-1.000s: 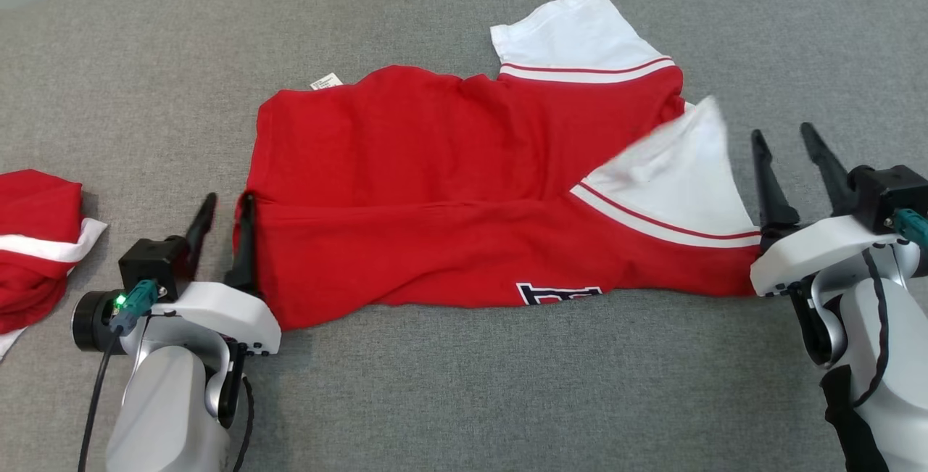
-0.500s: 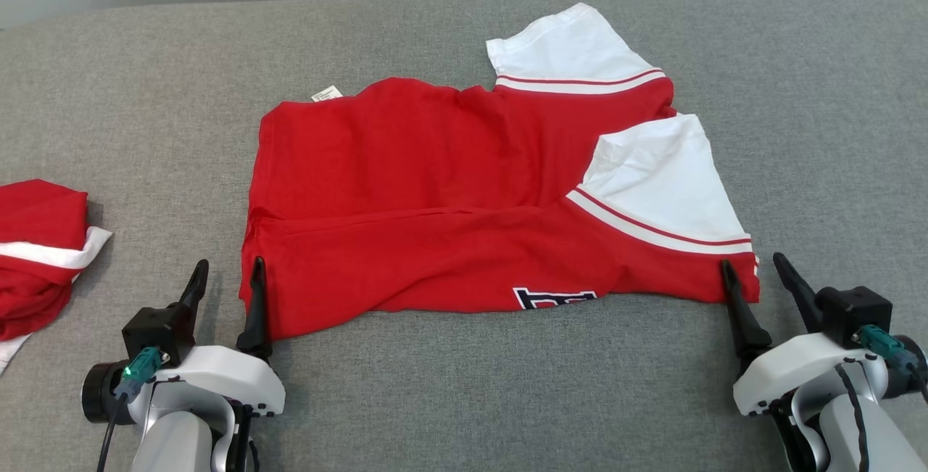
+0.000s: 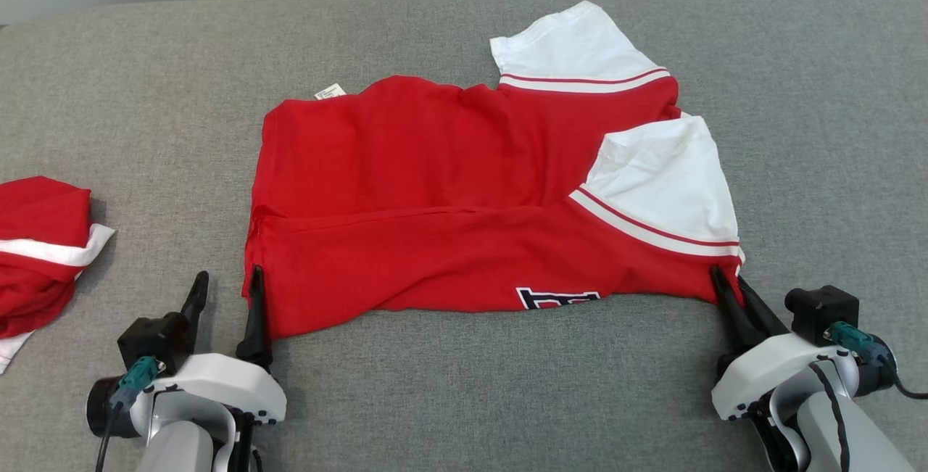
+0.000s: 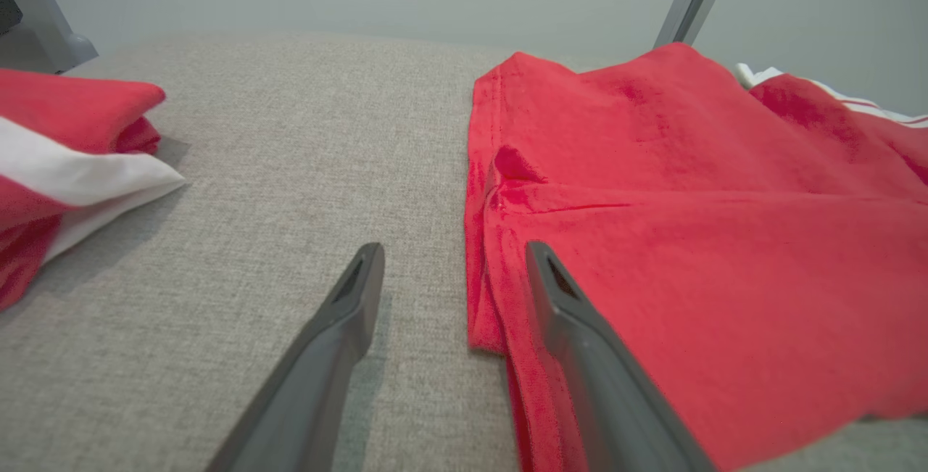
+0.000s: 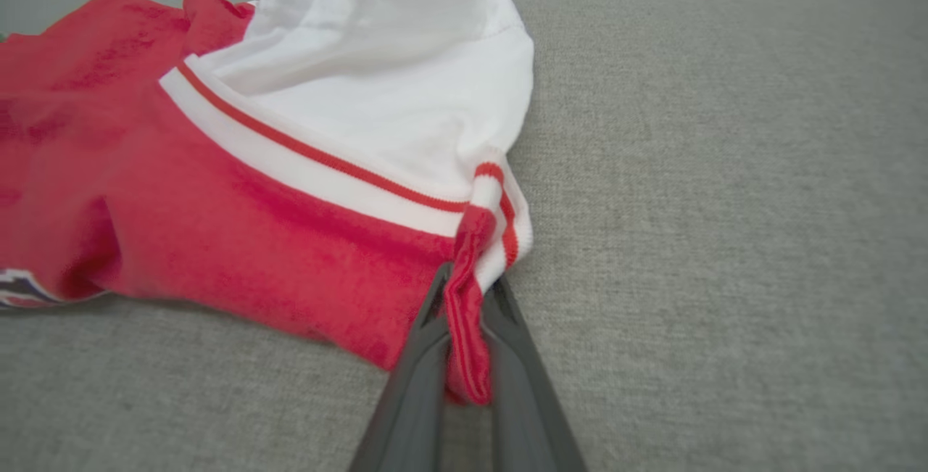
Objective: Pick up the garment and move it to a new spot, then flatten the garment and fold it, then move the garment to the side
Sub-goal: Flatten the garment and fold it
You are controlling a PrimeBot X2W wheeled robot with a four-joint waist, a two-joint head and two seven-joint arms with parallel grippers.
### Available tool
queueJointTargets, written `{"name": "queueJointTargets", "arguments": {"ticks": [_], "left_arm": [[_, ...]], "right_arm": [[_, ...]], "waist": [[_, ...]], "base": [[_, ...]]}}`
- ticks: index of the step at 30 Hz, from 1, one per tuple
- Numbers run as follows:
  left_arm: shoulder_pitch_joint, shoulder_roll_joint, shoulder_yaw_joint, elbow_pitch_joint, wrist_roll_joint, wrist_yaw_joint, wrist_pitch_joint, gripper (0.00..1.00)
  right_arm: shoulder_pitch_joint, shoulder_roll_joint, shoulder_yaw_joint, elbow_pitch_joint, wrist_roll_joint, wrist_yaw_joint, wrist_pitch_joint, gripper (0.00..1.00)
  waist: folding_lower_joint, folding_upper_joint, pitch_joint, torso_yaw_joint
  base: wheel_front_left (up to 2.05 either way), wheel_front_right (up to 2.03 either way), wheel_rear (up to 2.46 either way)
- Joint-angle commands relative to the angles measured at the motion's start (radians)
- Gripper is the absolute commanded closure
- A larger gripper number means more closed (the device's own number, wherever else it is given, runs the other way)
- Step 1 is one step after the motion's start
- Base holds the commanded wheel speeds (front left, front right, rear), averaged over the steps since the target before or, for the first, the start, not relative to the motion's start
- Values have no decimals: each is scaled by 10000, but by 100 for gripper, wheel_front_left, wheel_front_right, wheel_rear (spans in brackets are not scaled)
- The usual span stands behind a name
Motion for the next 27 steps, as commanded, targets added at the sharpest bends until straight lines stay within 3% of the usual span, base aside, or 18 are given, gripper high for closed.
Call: {"name": "queueJointTargets", "arguments": {"ticks": [1, 10, 22, 23, 24, 25, 27], "left_arm": [[82, 37, -29, 17, -79, -56, -3, 0], [270, 44, -535, 169, -870, -349, -3, 0], [147, 36, -868, 554, -865, -374, 0, 0], [111, 36, -857, 590, -872, -369, 0, 9], [76, 38, -836, 646, -862, -355, 2, 63], [36, 33, -826, 702, -850, -353, 2, 100], [-33, 30, -778, 823, -859, -377, 0, 100]], "right_arm": [[20, -39, 23, 111, 19, -7, 136, 100], [83, -209, -283, -291, 102, -7, 78, 100], [-68, -200, -481, -368, -71, -7, 77, 100], [-89, -196, -480, -374, -70, -7, 77, 100], [-104, -194, -473, -376, -78, -7, 77, 100], [-115, -192, -468, -389, -85, -7, 77, 100], [-115, -177, -470, -402, -78, -7, 77, 100]], "waist": [[0, 0, -6, -10], [0, 0, -73, -74], [0, 0, -113, -129], [0, 0, -117, -137], [0, 0, -120, -147], [0, 0, -116, -159], [0, 0, -106, -178]], "base": [[0, 0, 0], [0, 0, 0], [0, 0, 0], [0, 0, 0], [0, 0, 0], [0, 0, 0], [0, 0, 0]]}}
